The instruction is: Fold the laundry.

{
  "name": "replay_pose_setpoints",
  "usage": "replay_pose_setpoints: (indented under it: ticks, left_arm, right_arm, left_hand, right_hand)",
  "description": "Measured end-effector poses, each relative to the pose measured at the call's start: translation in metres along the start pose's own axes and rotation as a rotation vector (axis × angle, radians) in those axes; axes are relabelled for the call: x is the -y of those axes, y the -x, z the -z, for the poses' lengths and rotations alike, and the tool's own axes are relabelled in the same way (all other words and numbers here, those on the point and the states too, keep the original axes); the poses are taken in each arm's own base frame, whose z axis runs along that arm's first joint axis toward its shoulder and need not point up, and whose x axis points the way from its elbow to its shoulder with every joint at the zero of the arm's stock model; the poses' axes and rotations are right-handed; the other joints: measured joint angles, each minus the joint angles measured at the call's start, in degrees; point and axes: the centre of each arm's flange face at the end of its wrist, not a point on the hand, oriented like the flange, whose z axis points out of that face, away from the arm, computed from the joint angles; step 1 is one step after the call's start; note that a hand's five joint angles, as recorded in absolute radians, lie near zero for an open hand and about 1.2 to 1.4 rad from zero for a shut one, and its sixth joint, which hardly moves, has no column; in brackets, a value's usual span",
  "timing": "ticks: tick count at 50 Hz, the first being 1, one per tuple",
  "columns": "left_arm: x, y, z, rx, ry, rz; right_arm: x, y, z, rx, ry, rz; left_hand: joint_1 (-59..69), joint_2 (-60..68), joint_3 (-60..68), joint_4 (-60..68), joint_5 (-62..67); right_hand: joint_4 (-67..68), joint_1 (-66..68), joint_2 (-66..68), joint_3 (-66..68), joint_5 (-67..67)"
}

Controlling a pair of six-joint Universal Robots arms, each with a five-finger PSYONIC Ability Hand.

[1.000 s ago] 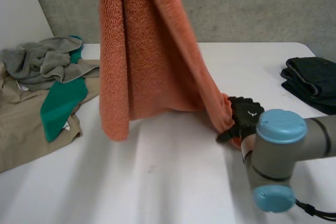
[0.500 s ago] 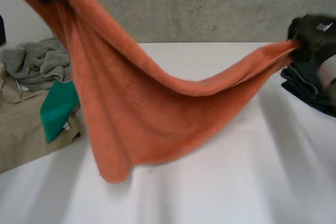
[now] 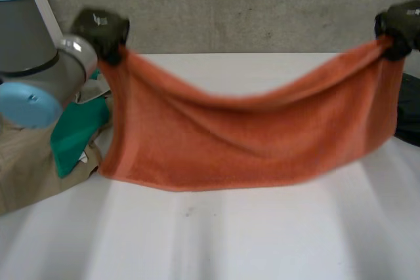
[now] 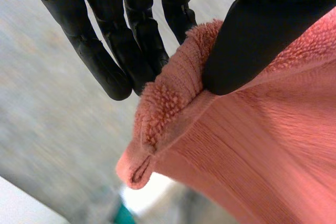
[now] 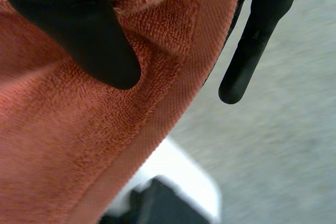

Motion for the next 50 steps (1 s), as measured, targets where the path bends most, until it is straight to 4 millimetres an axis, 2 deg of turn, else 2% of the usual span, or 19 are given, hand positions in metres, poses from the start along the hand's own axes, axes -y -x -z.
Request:
replay_pose_setpoints:
  ticks: [5,6,9,12,14,17,19,21,22,24,29,31,35,37,40,43,45,46,50]
  left_arm:
    - [0.047,0.028,-0.028,0.173,-0.316,0.027]
    - [0.065,0.038,-0.032,0.226,-0.424,0.044]
    - [0.094,0.052,-0.031,0.295,-0.585,0.083]
    - [0.110,0.059,-0.026,0.323,-0.671,0.117]
    - [0.113,0.060,-0.023,0.321,-0.687,0.133]
    - [0.099,0.053,-0.020,0.286,-0.633,0.148]
    - [0.084,0.047,-0.019,0.262,-0.577,0.151]
    - [0.057,0.036,-0.016,0.225,-0.482,0.153]
    - [0.057,0.036,-0.016,0.225,-0.482,0.153]
    - [0.024,0.021,-0.010,0.181,-0.372,0.157]
    - [-0.032,-0.015,0.008,0.087,-0.185,0.165]
    - [-0.053,-0.031,0.017,0.044,-0.117,0.167]
    - [-0.085,-0.058,0.032,-0.027,0.006,0.151]
    - [-0.095,-0.066,0.037,-0.048,0.054,0.132]
    - [-0.106,-0.072,0.043,-0.068,0.117,0.089]
    - [-0.112,-0.073,0.048,-0.081,0.172,0.030]
    - [-0.113,-0.072,0.051,-0.086,0.198,-0.011]
    - [-0.113,-0.072,0.052,-0.087,0.204,-0.024]
    - [-0.111,-0.069,0.055,-0.090,0.216,-0.076]
  right_arm:
    - [0.012,-0.017,-0.032,-0.215,-0.217,-0.074]
    - [0.021,-0.024,-0.039,-0.287,-0.322,-0.122]
    - [0.037,-0.033,-0.041,-0.359,-0.484,-0.204]
    - [0.050,-0.035,-0.036,-0.372,-0.593,-0.260]
    - [0.055,-0.032,-0.031,-0.355,-0.628,-0.277]
    - [0.049,-0.018,-0.024,-0.285,-0.603,-0.270]
    - [0.038,-0.007,-0.021,-0.233,-0.544,-0.254]
    - [0.016,0.008,-0.019,-0.160,-0.431,-0.229]
    - [0.016,0.008,-0.019,-0.160,-0.431,-0.229]
    - [-0.012,0.025,-0.015,-0.086,-0.292,-0.196]
    - [-0.060,0.053,-0.002,0.020,-0.075,-0.113]
    - [-0.090,0.070,0.008,0.081,0.042,-0.038]
    - [-0.127,0.089,0.022,0.148,0.151,0.067]
    - [-0.138,0.094,0.026,0.166,0.179,0.096]
    - [-0.147,0.098,0.031,0.179,0.199,0.120]
    - [-0.151,0.099,0.034,0.177,0.203,0.133]
    - [-0.150,0.097,0.036,0.170,0.196,0.138]
    - [-0.148,0.096,0.036,0.164,0.188,0.143]
    - [-0.140,0.092,0.040,0.142,0.153,0.170]
  left_hand:
    - [0.0,0.0,0.0,0.0,0.0]
    - [0.0,0.0,0.0,0.0,0.0]
    - [0.0,0.0,0.0,0.0,0.0]
    - [0.0,0.0,0.0,0.0,0.0]
    - [0.0,0.0,0.0,0.0,0.0]
    - [0.0,0.0,0.0,0.0,0.0]
    - [0.0,0.0,0.0,0.0,0.0]
    - [0.0,0.0,0.0,0.0,0.0]
    - [0.0,0.0,0.0,0.0,0.0]
    - [0.0,0.0,0.0,0.0,0.0]
    - [0.0,0.0,0.0,0.0,0.0]
    - [0.0,0.0,0.0,0.0,0.0]
    - [0.0,0.1,0.0,0.0,0.0]
    - [0.0,0.1,0.0,0.0,0.0]
    - [0.0,0.1,0.0,0.0,0.0]
    - [-0.2,-1.3,-0.9,-1.1,-0.4]
    - [-5.0,-7.9,-6.9,-7.2,-5.3]
    - [-13.8,-15.4,-14.8,-15.3,-13.2]
    - [-23.2,-26.2,-25.4,-26.1,-24.1]
  right_hand:
    - [0.0,0.0,0.0,0.0,0.0]
    - [0.0,0.0,0.0,0.0,0.0]
    - [0.0,0.0,0.0,0.0,0.0]
    - [0.0,0.0,0.0,0.0,0.4]
    - [0.0,0.0,0.0,0.0,0.5]
    - [0.0,0.0,0.0,0.0,0.5]
    - [0.0,0.0,0.0,0.0,0.5]
    - [0.0,0.0,0.0,0.0,0.5]
    - [0.0,0.0,0.0,0.0,0.5]
    - [0.0,0.0,0.0,0.0,0.5]
    - [0.0,0.0,0.0,0.0,0.5]
    - [0.0,0.0,0.0,0.0,0.5]
    - [0.1,0.0,0.0,0.0,0.5]
    - [0.1,0.0,0.0,0.0,0.5]
    - [-4.4,-1.8,-4.0,-4.0,-2.8]
    - [-18.4,-15.3,-17.9,-18.0,-17.1]
    - [-26.0,-23.2,-25.4,-25.4,-25.0]
    - [-28.4,-25.3,-27.6,-27.6,-27.6]
    - [-30.5,-26.7,-28.5,-29.9,-30.4]
